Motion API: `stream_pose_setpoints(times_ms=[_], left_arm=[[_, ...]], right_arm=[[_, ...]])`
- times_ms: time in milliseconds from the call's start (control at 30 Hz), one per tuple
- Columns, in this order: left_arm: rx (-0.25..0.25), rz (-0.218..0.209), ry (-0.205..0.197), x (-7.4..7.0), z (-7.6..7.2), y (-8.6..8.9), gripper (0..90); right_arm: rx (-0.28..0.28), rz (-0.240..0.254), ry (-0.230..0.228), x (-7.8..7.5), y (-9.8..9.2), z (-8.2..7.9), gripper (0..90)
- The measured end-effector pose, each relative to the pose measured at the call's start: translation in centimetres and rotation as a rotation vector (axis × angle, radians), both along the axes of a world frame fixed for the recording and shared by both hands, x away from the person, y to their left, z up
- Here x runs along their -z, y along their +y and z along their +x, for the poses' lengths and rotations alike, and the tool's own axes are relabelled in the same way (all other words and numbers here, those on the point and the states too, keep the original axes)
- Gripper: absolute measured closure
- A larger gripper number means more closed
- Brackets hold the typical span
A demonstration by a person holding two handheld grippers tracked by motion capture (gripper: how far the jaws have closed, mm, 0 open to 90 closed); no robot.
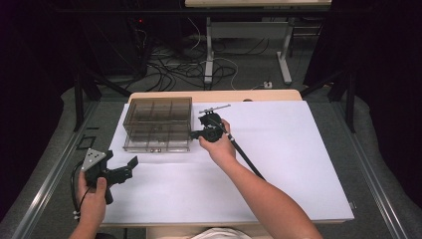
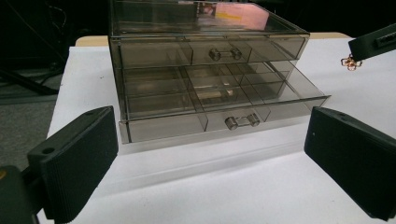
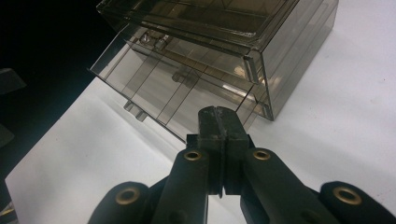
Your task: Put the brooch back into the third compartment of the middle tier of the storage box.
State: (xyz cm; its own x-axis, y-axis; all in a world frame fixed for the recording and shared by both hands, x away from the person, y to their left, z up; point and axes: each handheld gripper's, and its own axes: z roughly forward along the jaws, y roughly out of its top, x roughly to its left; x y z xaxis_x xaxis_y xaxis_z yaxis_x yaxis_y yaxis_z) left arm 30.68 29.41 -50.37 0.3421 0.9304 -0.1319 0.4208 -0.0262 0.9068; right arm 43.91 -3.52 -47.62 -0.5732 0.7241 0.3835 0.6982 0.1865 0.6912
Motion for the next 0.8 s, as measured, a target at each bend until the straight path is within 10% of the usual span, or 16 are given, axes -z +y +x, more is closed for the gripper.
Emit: stream_pose_setpoints(times_ms=[800], left_arm=[[0.001, -0.007, -0.002, 0.0, -0.1, 0.0, 2.7]], right_arm=[[-0.013, -0.022, 0.01, 1.6, 2.4, 0.9, 90.0]])
